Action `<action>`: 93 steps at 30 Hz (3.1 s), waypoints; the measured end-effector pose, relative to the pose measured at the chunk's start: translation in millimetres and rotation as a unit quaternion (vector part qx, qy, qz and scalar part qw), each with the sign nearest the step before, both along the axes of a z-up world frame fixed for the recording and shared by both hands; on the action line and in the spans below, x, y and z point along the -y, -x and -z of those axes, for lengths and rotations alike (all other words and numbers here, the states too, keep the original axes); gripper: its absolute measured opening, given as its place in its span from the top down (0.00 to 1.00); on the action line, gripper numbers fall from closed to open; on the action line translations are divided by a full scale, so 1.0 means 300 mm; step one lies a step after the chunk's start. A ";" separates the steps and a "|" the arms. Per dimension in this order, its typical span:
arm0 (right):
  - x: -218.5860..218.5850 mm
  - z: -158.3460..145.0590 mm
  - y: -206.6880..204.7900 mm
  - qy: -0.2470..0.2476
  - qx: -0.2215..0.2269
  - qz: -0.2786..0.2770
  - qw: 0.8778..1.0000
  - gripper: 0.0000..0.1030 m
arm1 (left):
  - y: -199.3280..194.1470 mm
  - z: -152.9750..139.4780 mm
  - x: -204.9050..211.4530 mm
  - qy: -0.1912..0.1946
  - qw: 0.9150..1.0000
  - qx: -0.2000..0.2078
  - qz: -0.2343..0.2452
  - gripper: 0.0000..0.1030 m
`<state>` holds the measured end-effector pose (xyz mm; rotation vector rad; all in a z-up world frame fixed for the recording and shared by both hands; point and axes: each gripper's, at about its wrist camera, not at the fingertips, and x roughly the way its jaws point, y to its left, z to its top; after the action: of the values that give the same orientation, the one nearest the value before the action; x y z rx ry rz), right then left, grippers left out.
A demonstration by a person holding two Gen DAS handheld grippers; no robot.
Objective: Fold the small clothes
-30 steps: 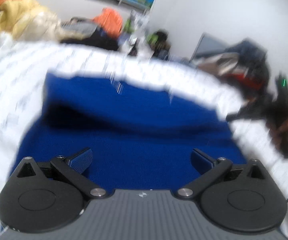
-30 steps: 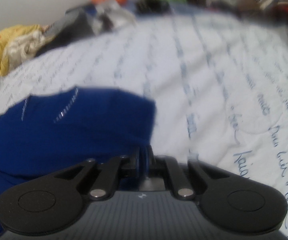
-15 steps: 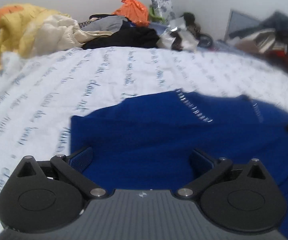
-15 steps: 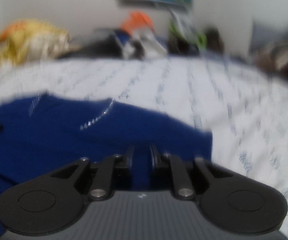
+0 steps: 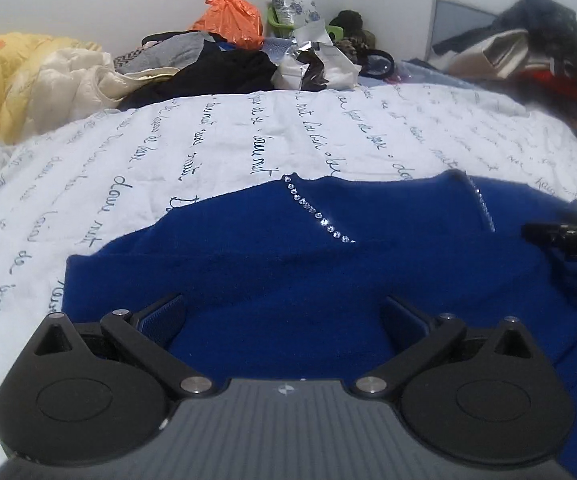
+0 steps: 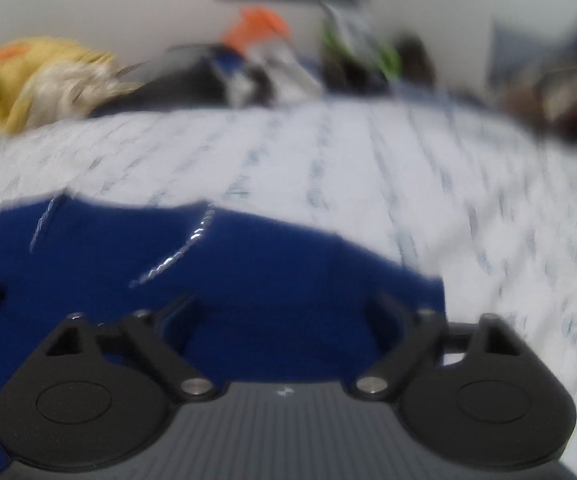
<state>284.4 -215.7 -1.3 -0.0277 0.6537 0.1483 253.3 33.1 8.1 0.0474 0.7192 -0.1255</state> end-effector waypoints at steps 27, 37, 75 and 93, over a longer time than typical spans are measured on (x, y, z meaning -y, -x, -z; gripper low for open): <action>-0.121 0.059 0.846 0.025 0.002 -0.059 0.998 0.00 | 0.803 0.011 0.014 -0.015 1.000 0.011 -0.006 0.00; -0.136 0.039 1.093 0.008 -0.044 -0.042 0.998 0.00 | 1.007 -0.001 0.026 0.008 0.999 -0.019 -0.026 0.00; 0.420 0.080 1.296 -0.367 -0.265 -0.031 0.891 0.95 | 1.239 0.072 -0.456 0.414 0.878 -0.236 -0.038 0.90; 0.456 -0.091 1.241 -0.205 -0.179 0.000 0.962 0.63 | 1.205 -0.176 -0.452 0.222 0.968 -0.113 -0.039 0.42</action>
<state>-87.8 -352.5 26.1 0.4070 0.9727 0.2902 -108.1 168.7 60.8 -0.4295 0.9061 -0.2156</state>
